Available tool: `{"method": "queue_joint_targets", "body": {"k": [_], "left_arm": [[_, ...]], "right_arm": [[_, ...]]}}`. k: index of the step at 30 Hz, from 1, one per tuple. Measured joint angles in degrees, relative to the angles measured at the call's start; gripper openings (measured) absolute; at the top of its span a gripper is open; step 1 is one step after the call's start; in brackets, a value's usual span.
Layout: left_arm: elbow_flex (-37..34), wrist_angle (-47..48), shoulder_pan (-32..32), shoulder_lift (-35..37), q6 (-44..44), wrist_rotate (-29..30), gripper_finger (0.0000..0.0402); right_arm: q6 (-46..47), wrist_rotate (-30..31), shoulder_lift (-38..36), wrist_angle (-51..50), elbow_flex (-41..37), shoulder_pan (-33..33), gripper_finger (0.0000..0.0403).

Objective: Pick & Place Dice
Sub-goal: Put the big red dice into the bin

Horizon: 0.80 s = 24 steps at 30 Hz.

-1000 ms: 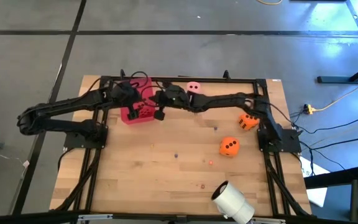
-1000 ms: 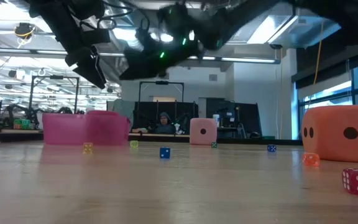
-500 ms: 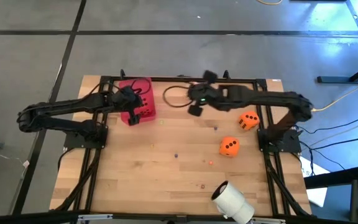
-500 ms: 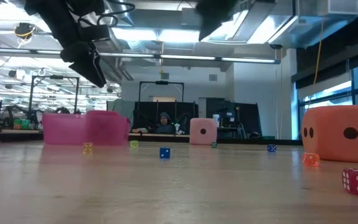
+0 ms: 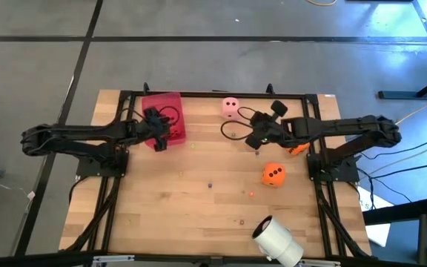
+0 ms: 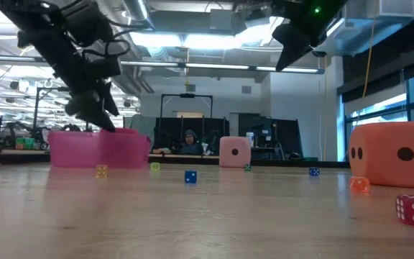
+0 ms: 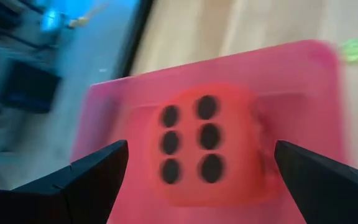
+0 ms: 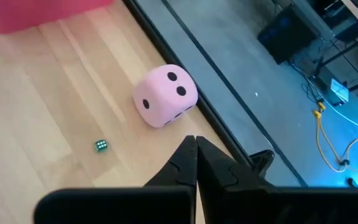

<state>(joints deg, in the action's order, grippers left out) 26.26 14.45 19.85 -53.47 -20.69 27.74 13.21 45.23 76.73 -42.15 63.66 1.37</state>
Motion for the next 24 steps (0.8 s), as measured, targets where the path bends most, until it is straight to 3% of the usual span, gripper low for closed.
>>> {"method": "queue_joint_targets", "body": {"k": [6, 10, 13, 19, 24], "left_arm": [[-1.7, -3.9, 1.6, 0.0, -1.9, 12.5, 0.04], [-1.7, -7.5, 4.0, 0.0, -1.7, 14.8, 0.04], [-1.7, -11.3, 6.4, 0.0, -0.9, 12.8, 0.04], [-1.6, -10.9, 8.7, -0.8, -0.4, 0.2, 0.04], [-1.6, -8.9, 6.1, -0.9, -3.2, -0.8, 0.04]], "right_arm": [[-1.4, 0.6, 0.0, 2.7, -0.1, 0.2, 0.0004], [-3.5, 0.4, 0.0, 5.2, -0.1, 0.2, 0.001], [-3.6, 0.4, 0.0, 6.2, -0.1, 0.2, 0.0008], [-3.4, -0.2, 0.0, 6.2, -0.1, 0.2, 0.0002], [-3.4, -3.8, 0.0, 6.2, -0.1, 0.2, 0.0001]]}}
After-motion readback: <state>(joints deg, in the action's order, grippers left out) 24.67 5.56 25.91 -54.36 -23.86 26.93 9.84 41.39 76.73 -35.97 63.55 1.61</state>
